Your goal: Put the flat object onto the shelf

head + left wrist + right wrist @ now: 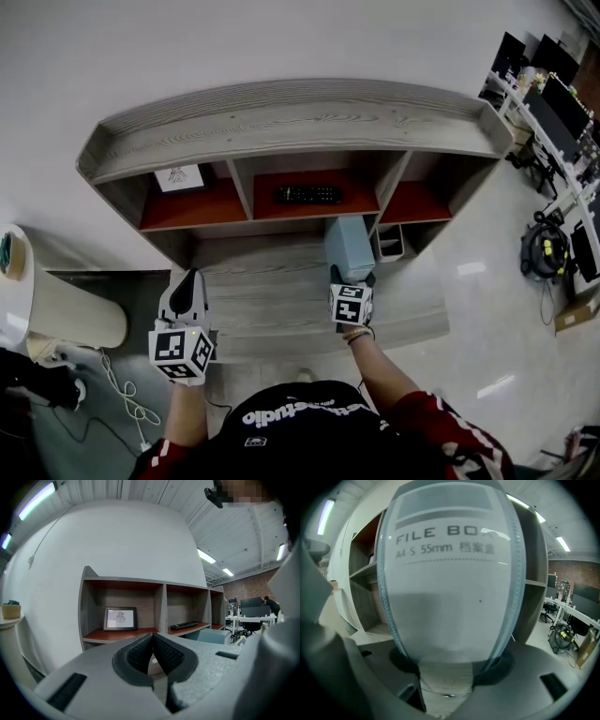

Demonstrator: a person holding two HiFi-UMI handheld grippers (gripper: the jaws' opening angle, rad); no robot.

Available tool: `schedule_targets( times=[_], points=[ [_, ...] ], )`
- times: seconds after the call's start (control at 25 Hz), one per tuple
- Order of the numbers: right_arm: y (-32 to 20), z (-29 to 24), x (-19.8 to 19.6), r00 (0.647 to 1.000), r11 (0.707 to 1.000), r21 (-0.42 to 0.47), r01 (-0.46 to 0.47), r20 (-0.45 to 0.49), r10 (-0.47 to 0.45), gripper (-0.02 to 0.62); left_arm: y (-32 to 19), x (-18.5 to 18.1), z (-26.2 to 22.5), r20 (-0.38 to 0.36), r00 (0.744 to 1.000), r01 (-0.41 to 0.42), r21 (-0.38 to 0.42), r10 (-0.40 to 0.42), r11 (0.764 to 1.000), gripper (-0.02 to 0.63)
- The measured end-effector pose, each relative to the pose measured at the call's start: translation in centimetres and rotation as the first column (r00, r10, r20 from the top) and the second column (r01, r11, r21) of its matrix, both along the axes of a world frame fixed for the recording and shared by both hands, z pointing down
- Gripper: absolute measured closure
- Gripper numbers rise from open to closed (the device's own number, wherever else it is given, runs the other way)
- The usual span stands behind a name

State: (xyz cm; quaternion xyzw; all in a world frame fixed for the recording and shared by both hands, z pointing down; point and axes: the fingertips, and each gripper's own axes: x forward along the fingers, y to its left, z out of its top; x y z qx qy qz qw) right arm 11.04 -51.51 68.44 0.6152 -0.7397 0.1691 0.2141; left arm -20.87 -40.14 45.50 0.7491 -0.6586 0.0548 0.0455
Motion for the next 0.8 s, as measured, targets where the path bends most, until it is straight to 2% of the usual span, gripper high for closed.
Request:
schedule_targets(
  times=[0.44,0.8],
  points=[
    [-0.2,0.6,-0.4,0.998,0.998,-0.014,0.056,-0.010,-0.056,0.281,0.7,-0.5,0.1,-0.014,1.000,0.018,0.007,-0.018,1.000,0.600],
    [0.6,0.1,-0.3,0.995,0.995,-0.010,0.095,0.003,-0.095,0.268,1.3,0.5,0.1,-0.022,1.000,0.003,0.017,-0.003,1.000,0.600]
  ],
)
